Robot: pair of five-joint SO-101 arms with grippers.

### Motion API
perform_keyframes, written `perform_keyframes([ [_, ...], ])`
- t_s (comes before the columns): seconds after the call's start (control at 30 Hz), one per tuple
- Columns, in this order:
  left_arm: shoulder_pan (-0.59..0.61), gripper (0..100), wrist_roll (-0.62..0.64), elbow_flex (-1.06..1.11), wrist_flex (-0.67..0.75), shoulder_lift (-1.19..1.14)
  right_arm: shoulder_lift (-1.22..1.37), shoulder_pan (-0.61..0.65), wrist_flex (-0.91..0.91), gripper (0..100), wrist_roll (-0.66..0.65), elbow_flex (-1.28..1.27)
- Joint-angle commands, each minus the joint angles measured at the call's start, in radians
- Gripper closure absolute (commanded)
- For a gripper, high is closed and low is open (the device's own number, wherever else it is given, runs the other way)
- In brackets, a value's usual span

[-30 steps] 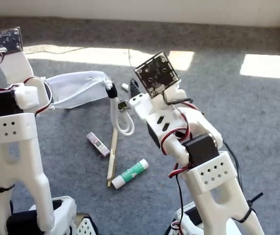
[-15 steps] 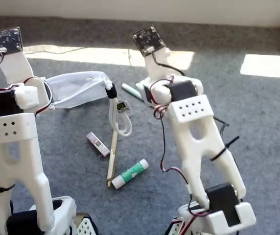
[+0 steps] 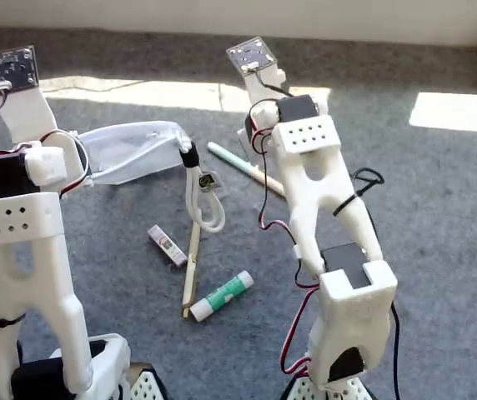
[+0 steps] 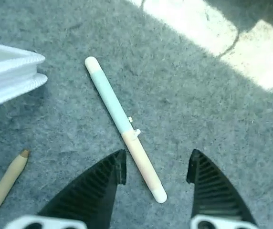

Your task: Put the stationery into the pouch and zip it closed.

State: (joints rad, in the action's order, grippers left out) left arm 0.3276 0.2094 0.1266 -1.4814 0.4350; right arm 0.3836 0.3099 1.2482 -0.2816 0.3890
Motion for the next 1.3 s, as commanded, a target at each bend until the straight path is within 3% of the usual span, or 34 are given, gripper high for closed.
perform_keyframes([
  [0.0, 0.022, 99, 0.011, 0.002, 0.005, -0.001, 0.021, -0.010, 0.008, 78.6, 0.000, 0.088],
  [0.13, 0.022, 99, 0.011, 0.002, 0.005, -0.001, 0.082, 0.001, 0.004, 78.6, -0.071, 0.097],
  [0.77, 0.022, 99, 0.011, 0.024, 0.006, -0.001, 0.257, 0.068, -0.064, 78.9, -0.129, 0.097],
  [0.97, 0.022, 99, 0.011, 0.024, 0.006, -0.001, 0.302, 0.068, -0.099, 87.7, -0.161, 0.099],
  [1.27, 0.022, 99, 0.009, 0.024, 0.006, -0.001, 0.308, 0.058, -0.099, 92.3, -0.163, 0.099],
])
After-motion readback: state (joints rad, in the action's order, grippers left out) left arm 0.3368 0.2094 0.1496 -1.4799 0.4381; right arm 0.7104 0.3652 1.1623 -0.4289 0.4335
